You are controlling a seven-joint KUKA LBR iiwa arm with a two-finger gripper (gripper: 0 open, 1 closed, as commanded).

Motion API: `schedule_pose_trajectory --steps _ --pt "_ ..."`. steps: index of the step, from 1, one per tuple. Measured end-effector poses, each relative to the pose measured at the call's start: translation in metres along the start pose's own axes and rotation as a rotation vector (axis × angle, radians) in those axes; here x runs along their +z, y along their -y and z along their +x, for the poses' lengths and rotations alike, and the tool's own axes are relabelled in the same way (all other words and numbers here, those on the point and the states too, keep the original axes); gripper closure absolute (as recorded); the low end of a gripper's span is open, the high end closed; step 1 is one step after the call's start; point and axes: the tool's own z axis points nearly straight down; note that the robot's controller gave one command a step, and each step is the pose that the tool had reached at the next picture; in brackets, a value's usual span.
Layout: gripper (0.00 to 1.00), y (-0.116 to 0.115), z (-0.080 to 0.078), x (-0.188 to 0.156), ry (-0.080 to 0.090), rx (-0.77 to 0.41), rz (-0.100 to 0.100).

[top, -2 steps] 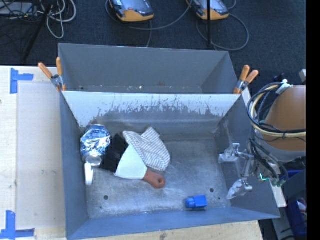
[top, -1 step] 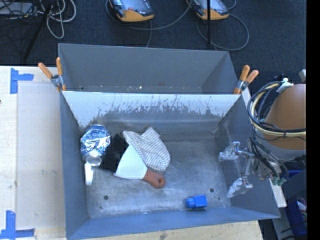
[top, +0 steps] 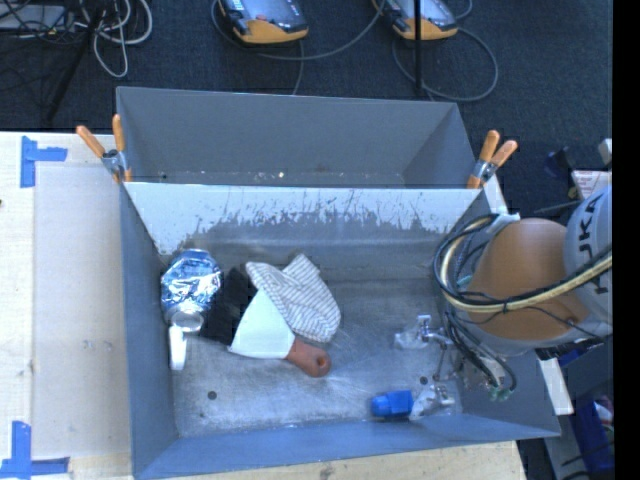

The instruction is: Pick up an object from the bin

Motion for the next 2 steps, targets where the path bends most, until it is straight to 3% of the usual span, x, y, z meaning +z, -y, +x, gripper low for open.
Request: schedule_pose_trajectory --steps 1,2 --pt "0.0 -0.016 -0.001 -0.008 -0.004 -0.027 -0.001" --pt "0.0 -0.022 -0.003 -0.021 0.0 0.026 -0.001"
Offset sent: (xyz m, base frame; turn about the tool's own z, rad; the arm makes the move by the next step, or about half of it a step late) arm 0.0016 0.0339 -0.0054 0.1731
